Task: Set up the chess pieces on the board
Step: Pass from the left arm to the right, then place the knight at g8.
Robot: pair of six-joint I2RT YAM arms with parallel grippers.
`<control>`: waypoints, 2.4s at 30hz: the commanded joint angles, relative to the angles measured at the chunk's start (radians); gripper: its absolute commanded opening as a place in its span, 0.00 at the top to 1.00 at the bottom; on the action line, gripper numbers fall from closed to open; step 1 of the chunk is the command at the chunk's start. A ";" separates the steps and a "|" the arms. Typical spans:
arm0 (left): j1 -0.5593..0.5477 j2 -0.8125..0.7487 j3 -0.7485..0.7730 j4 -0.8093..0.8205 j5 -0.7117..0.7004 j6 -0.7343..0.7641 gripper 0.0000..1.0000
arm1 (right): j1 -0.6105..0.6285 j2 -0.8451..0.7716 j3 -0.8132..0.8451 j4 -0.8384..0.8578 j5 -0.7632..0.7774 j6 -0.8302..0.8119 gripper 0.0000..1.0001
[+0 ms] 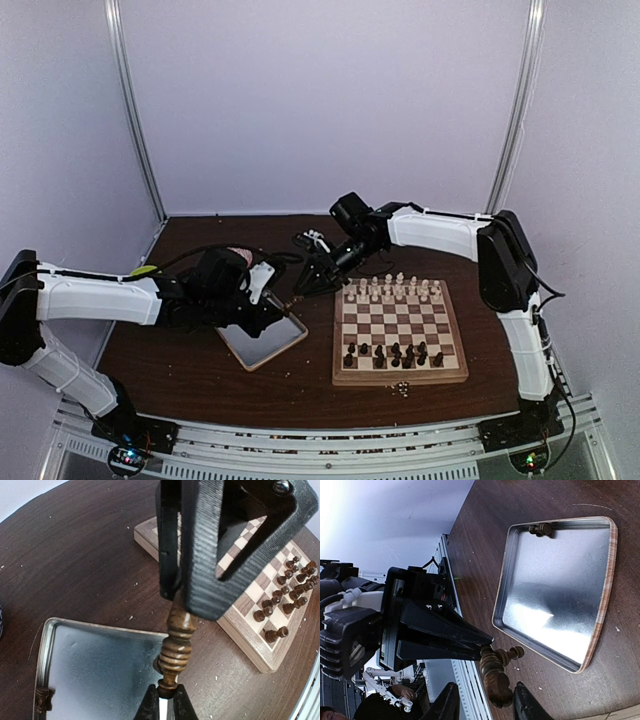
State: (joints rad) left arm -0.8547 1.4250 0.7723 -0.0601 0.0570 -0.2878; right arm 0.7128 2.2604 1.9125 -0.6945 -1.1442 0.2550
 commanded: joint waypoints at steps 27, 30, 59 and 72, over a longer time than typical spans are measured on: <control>-0.006 -0.020 -0.016 0.060 -0.022 -0.031 0.97 | 0.022 -0.025 -0.100 0.160 -0.058 0.104 0.65; -0.006 -0.018 -0.016 0.060 -0.021 -0.030 0.97 | 0.022 -0.024 -0.105 0.164 -0.058 0.108 0.69; -0.006 0.046 -0.055 -0.013 -0.090 -0.052 0.98 | -0.089 -0.343 -0.183 -0.290 0.474 -0.512 0.92; -0.006 0.070 -0.052 -0.020 -0.095 -0.071 0.98 | -0.148 -0.750 -0.640 -0.421 0.860 -0.820 0.91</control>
State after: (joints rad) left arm -0.8547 1.4818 0.7242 -0.1055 -0.0250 -0.3473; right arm 0.5625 1.5944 1.3621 -1.0718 -0.4282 -0.4538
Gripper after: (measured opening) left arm 0.084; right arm 0.108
